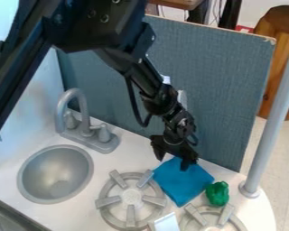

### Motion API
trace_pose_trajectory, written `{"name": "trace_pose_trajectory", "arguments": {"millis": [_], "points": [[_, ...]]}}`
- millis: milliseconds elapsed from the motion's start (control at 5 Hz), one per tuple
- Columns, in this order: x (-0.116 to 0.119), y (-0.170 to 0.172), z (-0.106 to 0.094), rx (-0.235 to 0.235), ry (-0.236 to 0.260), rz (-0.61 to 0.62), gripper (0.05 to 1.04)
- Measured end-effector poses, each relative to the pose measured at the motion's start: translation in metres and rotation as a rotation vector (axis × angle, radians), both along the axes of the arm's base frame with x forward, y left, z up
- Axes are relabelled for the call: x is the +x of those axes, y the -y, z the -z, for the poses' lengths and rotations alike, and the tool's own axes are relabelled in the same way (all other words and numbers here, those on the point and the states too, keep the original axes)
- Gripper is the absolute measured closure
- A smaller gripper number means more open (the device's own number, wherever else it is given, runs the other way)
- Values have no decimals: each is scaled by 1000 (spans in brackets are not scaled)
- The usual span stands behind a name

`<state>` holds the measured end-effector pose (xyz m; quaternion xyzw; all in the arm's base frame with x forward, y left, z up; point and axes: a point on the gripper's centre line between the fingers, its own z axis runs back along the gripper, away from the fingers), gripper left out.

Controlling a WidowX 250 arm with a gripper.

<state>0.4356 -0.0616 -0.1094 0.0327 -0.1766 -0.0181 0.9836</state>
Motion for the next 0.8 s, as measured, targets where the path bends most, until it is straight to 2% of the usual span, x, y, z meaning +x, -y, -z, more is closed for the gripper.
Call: {"name": "trace_pose_trajectory", "arguments": {"millis": [200,600,800], "points": [[-2,-1,16,6,-25,-10,83],[8,-6,32,69,-1,-78,83],[17,-14,36,125,11,-147,83]]}}
